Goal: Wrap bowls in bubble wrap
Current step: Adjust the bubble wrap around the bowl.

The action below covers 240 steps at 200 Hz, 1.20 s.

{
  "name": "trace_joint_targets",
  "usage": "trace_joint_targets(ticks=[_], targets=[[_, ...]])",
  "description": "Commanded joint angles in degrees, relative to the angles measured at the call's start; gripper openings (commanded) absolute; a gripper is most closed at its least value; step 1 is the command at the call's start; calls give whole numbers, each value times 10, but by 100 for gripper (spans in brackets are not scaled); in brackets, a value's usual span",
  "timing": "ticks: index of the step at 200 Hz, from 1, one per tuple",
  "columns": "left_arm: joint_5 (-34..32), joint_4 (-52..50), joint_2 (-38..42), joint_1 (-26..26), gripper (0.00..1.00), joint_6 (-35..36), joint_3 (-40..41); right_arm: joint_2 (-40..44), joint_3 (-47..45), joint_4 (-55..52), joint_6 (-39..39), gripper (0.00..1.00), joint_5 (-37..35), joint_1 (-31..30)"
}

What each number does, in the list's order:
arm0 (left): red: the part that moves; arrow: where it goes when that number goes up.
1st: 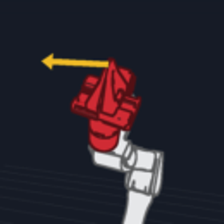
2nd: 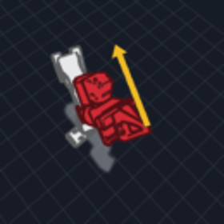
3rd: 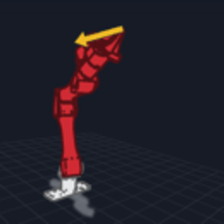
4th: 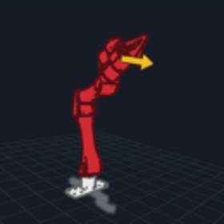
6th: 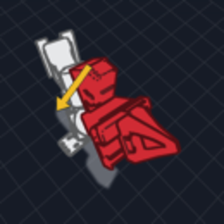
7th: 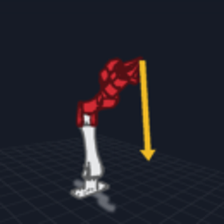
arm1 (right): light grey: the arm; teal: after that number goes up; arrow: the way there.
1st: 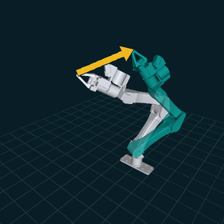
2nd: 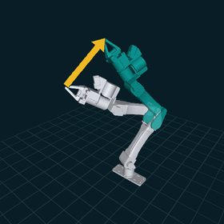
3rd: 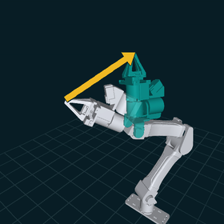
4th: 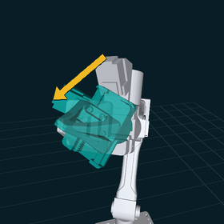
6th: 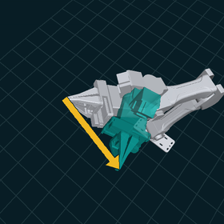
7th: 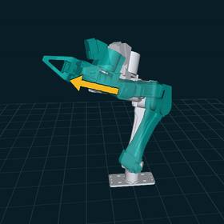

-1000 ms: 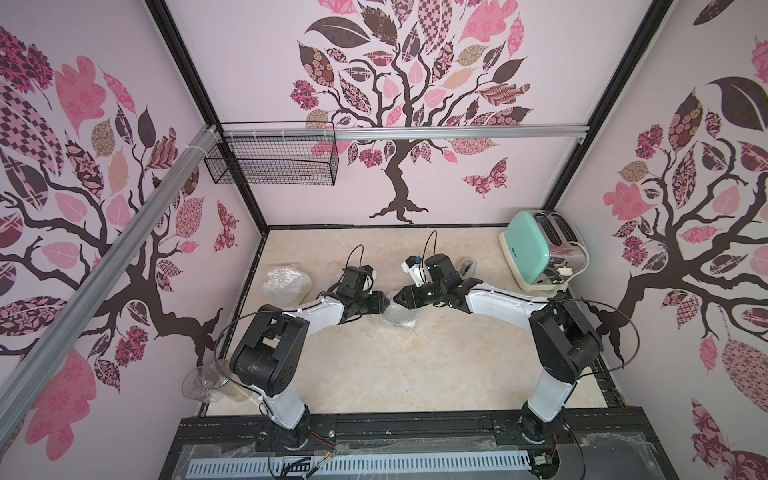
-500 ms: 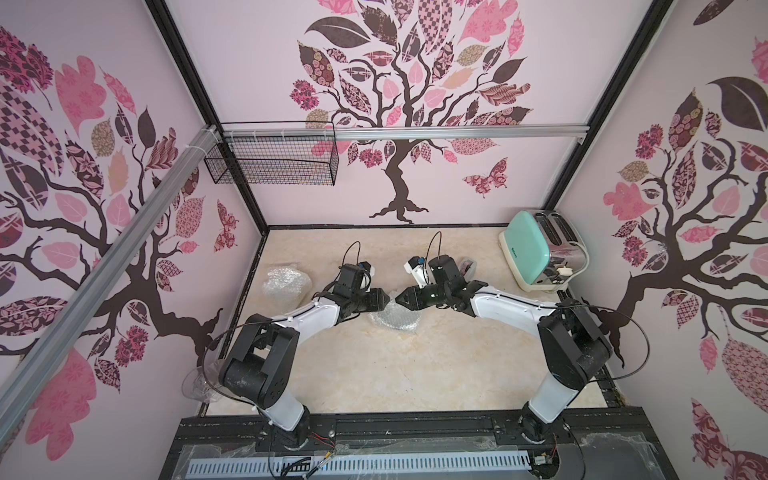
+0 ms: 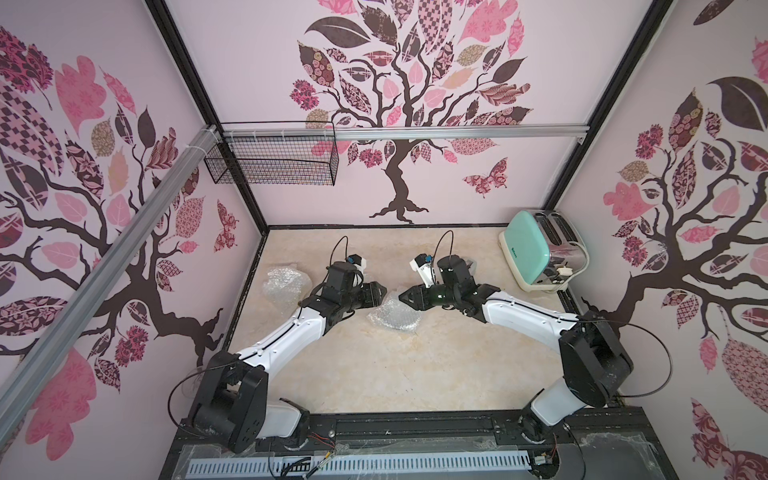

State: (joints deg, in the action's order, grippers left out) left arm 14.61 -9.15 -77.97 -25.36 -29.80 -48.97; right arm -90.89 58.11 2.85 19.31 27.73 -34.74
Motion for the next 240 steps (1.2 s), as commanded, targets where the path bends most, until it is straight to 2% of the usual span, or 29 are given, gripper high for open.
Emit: trace_joint_targets(ticks=[1,41,73,104,119,140,148,169,182,240], targets=[[-20,-24,39,-8,57,-7,18,6,-6,4,1,36,3,2],[-41,-48,117,-10,56,-19,46,15,-21,7,5,36,6,2],[-34,-53,158,-13,55,-28,58,36,-32,8,3,37,-2,2],[1,-49,148,-19,47,-40,57,21,-22,4,4,34,7,1],[11,-38,135,-21,43,-39,58,2,-7,-1,11,27,13,1],[15,-40,106,-23,40,-37,52,-38,17,1,22,23,36,1],[14,-36,94,-24,41,-35,51,-53,24,9,26,22,38,1],[5,-37,49,-25,54,-31,41,-96,54,7,27,21,33,1],[5,-29,27,-25,58,-26,37,-120,72,-8,24,20,18,2],[-31,-18,-29,-25,65,-25,27,-201,111,-25,9,18,-36,2]])
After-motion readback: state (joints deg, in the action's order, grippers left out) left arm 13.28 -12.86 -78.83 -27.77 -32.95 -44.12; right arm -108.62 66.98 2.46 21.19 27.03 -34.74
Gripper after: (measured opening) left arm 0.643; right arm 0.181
